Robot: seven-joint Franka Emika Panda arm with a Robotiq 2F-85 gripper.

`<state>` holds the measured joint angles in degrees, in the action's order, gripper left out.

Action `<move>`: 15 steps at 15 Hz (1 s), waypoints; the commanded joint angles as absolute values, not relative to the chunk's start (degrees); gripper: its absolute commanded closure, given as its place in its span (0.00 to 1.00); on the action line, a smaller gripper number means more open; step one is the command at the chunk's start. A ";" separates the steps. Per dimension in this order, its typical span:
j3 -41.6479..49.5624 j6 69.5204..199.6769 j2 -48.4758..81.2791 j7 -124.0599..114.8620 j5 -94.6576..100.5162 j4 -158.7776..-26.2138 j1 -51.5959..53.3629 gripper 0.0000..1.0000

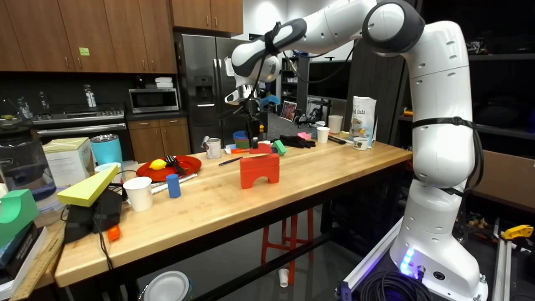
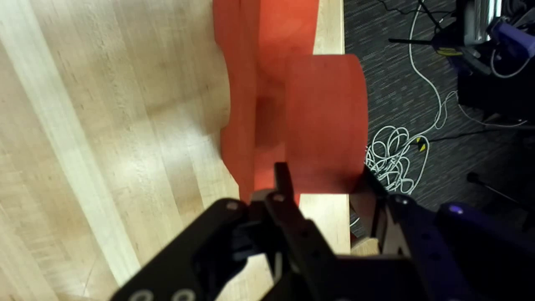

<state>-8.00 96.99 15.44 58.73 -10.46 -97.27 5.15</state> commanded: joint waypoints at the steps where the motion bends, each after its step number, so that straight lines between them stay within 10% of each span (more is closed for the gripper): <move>1: -8.42 95.25 15.88 58.40 -9.16 -95.59 4.98 0.85; 8: -8.46 94.74 16.19 58.92 -9.39 -95.20 4.85 0.85; 10: -8.45 94.74 16.19 58.95 -9.38 -95.27 4.84 0.35; 15: -8.42 94.52 16.22 58.81 -9.33 -95.19 4.84 0.05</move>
<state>-8.04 96.15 15.75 58.91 -10.43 -96.76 5.15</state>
